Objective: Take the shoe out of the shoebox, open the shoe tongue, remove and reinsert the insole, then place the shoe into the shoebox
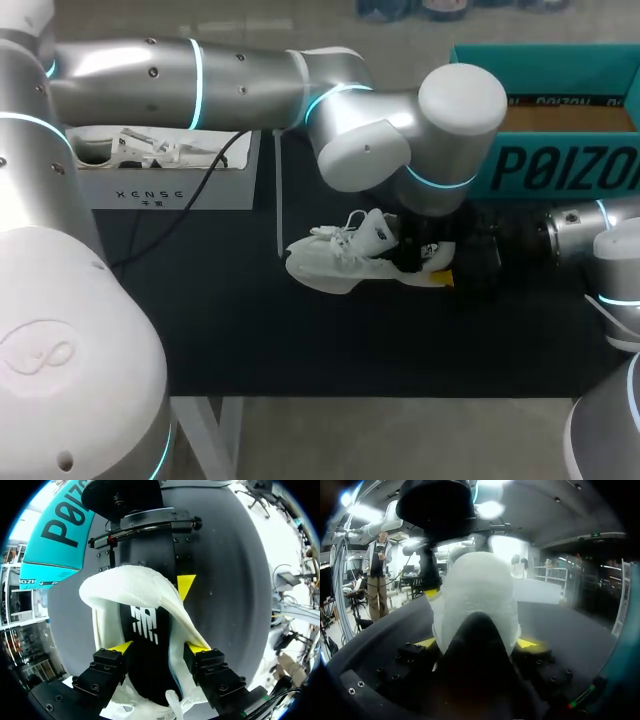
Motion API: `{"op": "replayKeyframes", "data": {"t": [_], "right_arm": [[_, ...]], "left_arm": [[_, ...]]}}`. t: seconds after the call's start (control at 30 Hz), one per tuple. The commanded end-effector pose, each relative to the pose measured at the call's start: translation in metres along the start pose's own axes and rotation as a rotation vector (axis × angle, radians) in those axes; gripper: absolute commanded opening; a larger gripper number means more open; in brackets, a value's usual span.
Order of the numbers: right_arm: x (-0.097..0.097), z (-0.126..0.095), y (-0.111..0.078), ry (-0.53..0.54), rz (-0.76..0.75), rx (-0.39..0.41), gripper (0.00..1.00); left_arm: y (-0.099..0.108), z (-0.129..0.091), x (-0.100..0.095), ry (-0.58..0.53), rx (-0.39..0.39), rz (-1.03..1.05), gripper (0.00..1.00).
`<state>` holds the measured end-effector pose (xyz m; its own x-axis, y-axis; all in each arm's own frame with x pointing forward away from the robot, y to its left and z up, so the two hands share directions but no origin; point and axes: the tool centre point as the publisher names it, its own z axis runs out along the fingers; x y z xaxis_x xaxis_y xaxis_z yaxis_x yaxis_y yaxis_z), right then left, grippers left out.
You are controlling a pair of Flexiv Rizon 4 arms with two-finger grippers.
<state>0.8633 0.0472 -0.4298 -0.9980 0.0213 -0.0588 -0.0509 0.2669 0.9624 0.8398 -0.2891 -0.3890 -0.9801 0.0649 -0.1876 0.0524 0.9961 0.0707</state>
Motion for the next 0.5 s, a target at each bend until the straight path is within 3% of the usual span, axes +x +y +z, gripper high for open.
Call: {"op": "replayKeyframes", "data": {"t": [0.03, 0.27, 0.33, 0.43, 0.5], "right_arm": [[-0.002, 0.001, -0.005, -0.003, 0.003, 0.002, 0.0], [-0.002, 0.001, -0.005, -0.003, 0.003, 0.002, 0.0], [-0.002, 0.001, -0.005, -0.003, 0.003, 0.002, 0.0], [-0.002, 0.001, -0.005, -0.003, 0.003, 0.002, 0.0], [-0.002, 0.001, -0.005, -0.003, 0.003, 0.002, 0.0]], "left_arm": [[-0.005, 0.008, 0.005, -0.003, -0.006, 0.005, 0.67], [-0.007, 0.031, 0.0, -0.019, -0.003, 0.019, 0.45], [-0.008, 0.036, -0.002, -0.035, 0.001, 0.023, 0.48], [-0.011, 0.05, -0.004, -0.064, 0.001, 0.019, 0.63], [-0.012, 0.064, -0.004, -0.089, -0.026, 0.013, 0.59]]}}
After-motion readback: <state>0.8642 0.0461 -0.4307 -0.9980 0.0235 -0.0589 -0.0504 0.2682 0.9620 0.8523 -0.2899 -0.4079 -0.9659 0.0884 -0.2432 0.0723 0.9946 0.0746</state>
